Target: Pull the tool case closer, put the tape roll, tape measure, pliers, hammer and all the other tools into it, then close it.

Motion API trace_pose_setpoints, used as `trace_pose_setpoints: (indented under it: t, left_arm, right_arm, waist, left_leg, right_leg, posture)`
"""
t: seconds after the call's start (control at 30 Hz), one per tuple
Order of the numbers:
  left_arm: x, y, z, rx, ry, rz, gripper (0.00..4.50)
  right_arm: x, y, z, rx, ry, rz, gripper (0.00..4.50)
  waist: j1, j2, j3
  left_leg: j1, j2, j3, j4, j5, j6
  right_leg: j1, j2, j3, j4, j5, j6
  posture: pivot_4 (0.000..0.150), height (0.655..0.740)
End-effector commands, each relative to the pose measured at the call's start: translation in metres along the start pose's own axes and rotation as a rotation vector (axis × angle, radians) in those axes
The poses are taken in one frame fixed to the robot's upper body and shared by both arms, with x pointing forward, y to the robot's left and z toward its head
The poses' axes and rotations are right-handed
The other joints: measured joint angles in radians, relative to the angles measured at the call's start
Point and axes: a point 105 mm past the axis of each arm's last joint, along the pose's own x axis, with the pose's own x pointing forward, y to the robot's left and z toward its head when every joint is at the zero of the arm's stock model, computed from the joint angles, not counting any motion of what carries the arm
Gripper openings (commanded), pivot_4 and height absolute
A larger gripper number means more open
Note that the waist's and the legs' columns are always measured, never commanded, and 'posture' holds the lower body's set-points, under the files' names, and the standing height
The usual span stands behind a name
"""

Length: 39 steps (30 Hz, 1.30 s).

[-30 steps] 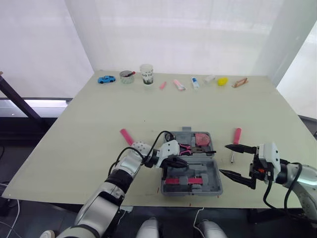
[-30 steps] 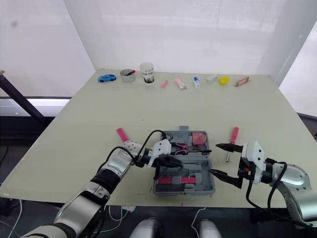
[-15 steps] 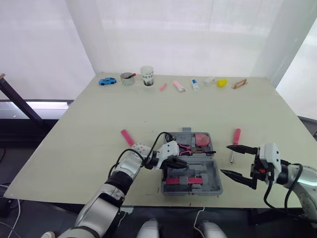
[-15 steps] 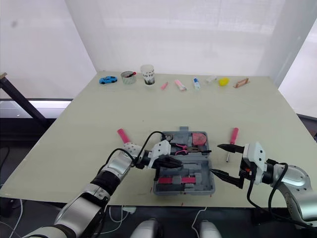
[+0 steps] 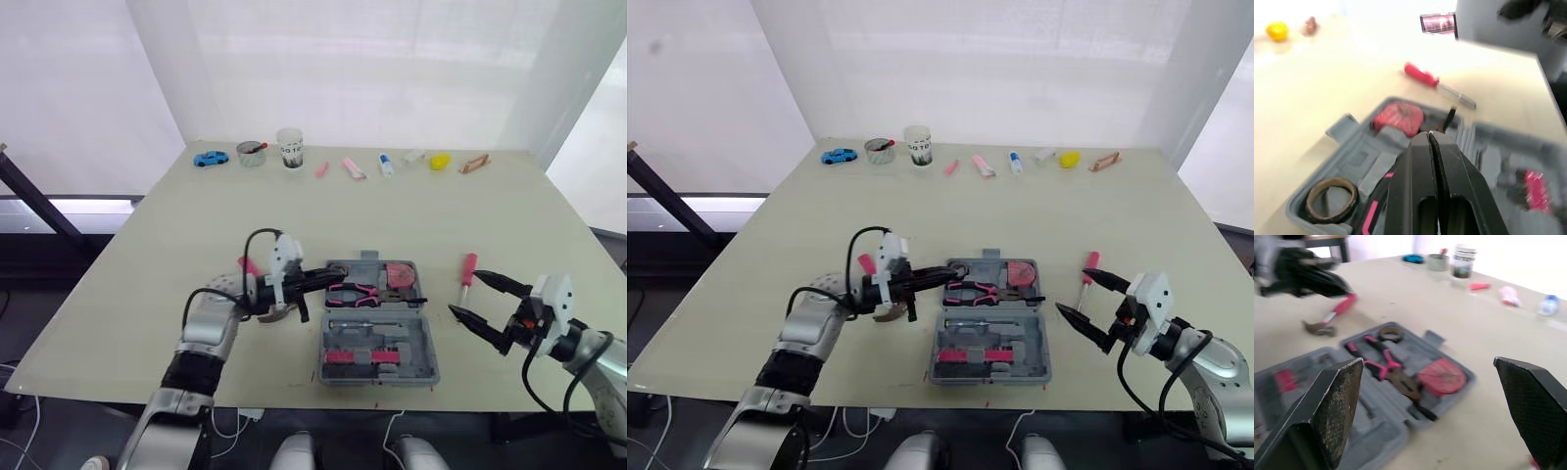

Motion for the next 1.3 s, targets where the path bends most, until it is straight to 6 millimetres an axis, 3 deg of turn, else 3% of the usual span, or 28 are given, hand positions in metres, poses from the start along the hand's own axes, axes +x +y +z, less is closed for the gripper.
trace_pose_setpoints:
  t: [0.03,0.07,0.1,0.17,0.3,0.63,0.87,1.03,1.3]
  left_arm:
    - [-0.02,0.0,0.018,0.022,-0.052,0.062,0.9]
    - [-0.028,0.002,0.017,0.02,-0.045,0.091,1.5]
    - [-0.033,0.003,0.015,0.018,-0.041,0.111,1.65]
    - [-0.045,0.003,0.012,0.004,-0.032,0.145,2.47]
    - [-0.096,0.002,-0.01,-0.049,0.01,0.314,4.44]
    - [-0.182,-0.024,-0.049,-0.109,0.111,0.628,4.44]
    - [-0.209,-0.04,-0.063,-0.144,0.143,0.737,4.44]
    - [-0.219,-0.051,-0.067,-0.161,0.15,0.777,4.44]
    - [-0.209,-0.044,-0.065,-0.149,0.134,0.755,4.44]
  right_arm:
    - [-0.008,-0.016,0.004,-0.003,-0.016,-0.117,4.5]
    - [-0.01,-0.016,0.002,0.008,-0.016,-0.13,4.5]
    - [-0.011,-0.017,0.001,0.014,-0.016,-0.137,4.5]
    - [-0.016,-0.017,-0.004,0.016,0.003,-0.156,4.5]
    - [-0.041,-0.023,-0.018,0.037,0.039,-0.264,4.5]
    - [-0.106,-0.008,-0.044,0.067,0.112,-0.493,4.5]
    - [-0.139,0.002,-0.054,0.082,0.148,-0.615,4.5]
    - [-0.153,0.007,-0.054,0.081,0.163,-0.641,4.5]
    - [-0.142,0.0,-0.048,0.061,0.136,-0.617,4.5]
  waist:
    - [0.001,0.001,0.001]
    - [0.002,0.001,0.001]
    - [0.002,0.001,0.001]
    - [0.001,0.001,0.001]
    - [0.0,0.001,0.001]
    - [0.002,0.002,0.001]
    - [0.0,0.002,0.0]
    - [-0.001,0.002,0.0]
    - [0.0,0.002,0.0]
  left_leg:
    - [0.0,0.0,0.0,0.0,0.0,0.0]
    - [0.0,0.0,0.0,0.0,0.0,0.0]
    - [0.0,0.0,0.0,0.0,0.0,0.0]
    - [0.001,0.0,0.0,0.0,0.0,0.0]
    - [0.001,0.001,0.0,-0.002,0.0,0.0]
    - [0.002,0.003,0.0,-0.003,0.0,0.0]
    - [0.002,0.004,0.002,-0.004,-0.001,-0.001]
    - [0.002,0.002,0.002,-0.011,-0.003,-0.004]
    - [0.002,0.002,0.002,-0.011,-0.002,-0.004]
  right_leg:
    - [0.0,0.0,0.0,0.0,0.0,0.0]
    - [0.0,0.0,0.0,0.0,0.0,0.0]
    - [0.0,0.0,0.0,0.0,-0.001,-0.001]
    - [0.0,0.0,0.0,0.0,-0.002,-0.004]
    - [0.0,0.0,0.001,0.0,-0.002,-0.004]
    - [-0.002,-0.003,0.003,-0.001,-0.005,-0.001]
    - [-0.005,-0.013,0.003,-0.002,-0.005,0.0]
    - [-0.007,-0.017,0.003,-0.004,-0.005,-0.001]
    - [-0.007,-0.017,0.002,-0.004,-0.006,-0.001]
  posture:
    - [0.15,0.74]
    - [0.15,0.74]
    - [0.15,0.74]
    - [0.15,0.74]
    - [0.15,0.74]
    - [0.15,0.74]
    - [0.15,0.74]
    - [0.15,0.74]
    - [0.15,0.74]
